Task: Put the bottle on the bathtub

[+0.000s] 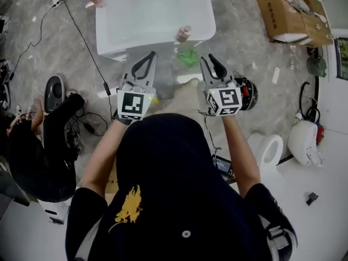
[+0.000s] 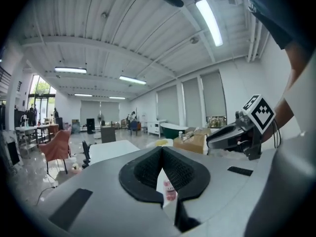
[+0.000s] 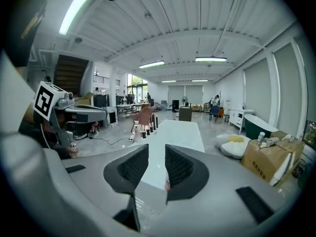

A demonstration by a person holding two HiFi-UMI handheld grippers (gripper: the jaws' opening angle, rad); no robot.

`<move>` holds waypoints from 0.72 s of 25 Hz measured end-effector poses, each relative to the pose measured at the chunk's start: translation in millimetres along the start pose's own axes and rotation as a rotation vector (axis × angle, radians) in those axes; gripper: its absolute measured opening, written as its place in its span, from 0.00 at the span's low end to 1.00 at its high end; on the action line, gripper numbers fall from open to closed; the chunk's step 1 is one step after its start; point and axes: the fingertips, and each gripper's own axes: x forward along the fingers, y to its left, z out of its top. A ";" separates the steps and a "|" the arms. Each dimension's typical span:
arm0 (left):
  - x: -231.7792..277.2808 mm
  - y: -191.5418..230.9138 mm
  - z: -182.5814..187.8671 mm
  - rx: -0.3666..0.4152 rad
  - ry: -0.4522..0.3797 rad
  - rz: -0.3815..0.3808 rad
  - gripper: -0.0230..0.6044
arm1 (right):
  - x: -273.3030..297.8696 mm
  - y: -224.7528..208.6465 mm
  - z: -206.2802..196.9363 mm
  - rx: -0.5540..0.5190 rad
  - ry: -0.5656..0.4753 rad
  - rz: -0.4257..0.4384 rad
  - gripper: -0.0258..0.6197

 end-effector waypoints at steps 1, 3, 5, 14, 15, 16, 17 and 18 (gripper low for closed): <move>-4.1 -1.2 9.9 0.018 -0.020 -0.004 0.07 | -5.7 2.5 7.6 -0.011 -0.021 0.001 0.19; -13.5 -4.8 27.4 0.040 -0.065 0.000 0.07 | -15.6 7.1 20.7 -0.047 -0.049 0.004 0.16; -24.2 -12.6 43.1 0.040 -0.109 0.001 0.07 | -26.5 10.5 31.9 -0.074 -0.060 0.007 0.12; -53.3 -32.3 84.6 0.056 -0.158 -0.011 0.07 | -60.3 20.8 76.1 -0.039 -0.137 0.001 0.04; -55.5 -30.3 88.2 0.039 -0.164 -0.003 0.07 | -61.2 22.8 79.4 -0.045 -0.139 0.007 0.04; -57.5 -28.4 91.4 0.032 -0.168 0.005 0.07 | -61.7 24.3 82.9 -0.051 -0.142 0.011 0.04; -59.2 -26.5 94.1 0.031 -0.170 0.013 0.06 | -61.9 25.2 86.2 -0.053 -0.146 0.015 0.04; -60.6 -24.5 96.2 0.033 -0.171 0.021 0.07 | -61.7 25.6 89.2 -0.051 -0.151 0.018 0.04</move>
